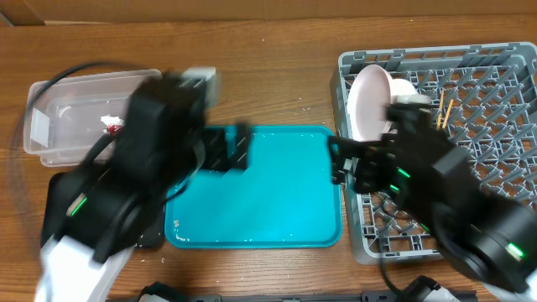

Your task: Sort waste into correct bins and load items into the dishwasher

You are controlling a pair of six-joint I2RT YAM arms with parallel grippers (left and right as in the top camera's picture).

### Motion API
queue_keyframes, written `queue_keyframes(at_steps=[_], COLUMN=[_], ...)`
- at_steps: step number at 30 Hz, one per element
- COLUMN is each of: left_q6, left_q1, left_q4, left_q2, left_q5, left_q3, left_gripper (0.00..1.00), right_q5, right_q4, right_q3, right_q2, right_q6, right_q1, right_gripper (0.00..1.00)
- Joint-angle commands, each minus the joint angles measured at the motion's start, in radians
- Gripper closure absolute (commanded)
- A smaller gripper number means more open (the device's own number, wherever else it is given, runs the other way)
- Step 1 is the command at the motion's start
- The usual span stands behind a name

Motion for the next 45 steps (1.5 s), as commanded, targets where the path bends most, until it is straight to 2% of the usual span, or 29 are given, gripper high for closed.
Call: queue_keyframes(at_steps=[1,6,14,19,24,32,35,39,45], left_q6=[0.067,0.067,0.067,0.067,0.067,0.067,0.067,0.067,0.067], left_q1=[0.002,0.002,0.002,0.002,0.002,0.002,0.002,0.002,0.002], left_q4=[-0.105,-0.239,-0.242,-0.242,-0.242,-0.242,-0.242,-0.242,-0.242], left_q2=[-0.065,-0.141,-0.146,-0.138,-0.133,-0.132,-0.131,-0.131,-0.131], left_q5=[-0.238,-0.267,-0.267,-0.267,-0.267,-0.267,-0.267,-0.267,-0.267], left_q3=[0.018,0.018,0.018,0.018,0.017,0.017,0.017,0.017,0.017], left_gripper=[0.00,0.00,0.00,0.00,0.00,0.00,0.00,0.00,0.00], right_q5=[-0.087,-0.141,-0.146,-0.204,-0.135,0.109,0.081,-0.076,-0.146], right_q4=[0.010,0.034,0.046,-0.009,-0.043,-0.005,0.128,0.280,0.339], right_q3=[0.009,0.009,0.009,0.009,0.010,-0.003,-0.069,-0.222,-0.527], right_q2=[0.039,0.056,0.016,0.018,-0.031,-0.258,-0.349,-0.472,-0.653], right_q6=[-0.015,-0.015,-0.007,-0.016,-0.114,-0.197,-0.353,-0.555,-0.557], right_q1=[0.001,0.001,0.001,0.001,0.000,-0.006,-0.057,-0.190,-0.350], right_gripper=[0.00,0.00,0.00,0.00,0.00,0.00,0.00,0.00,0.00])
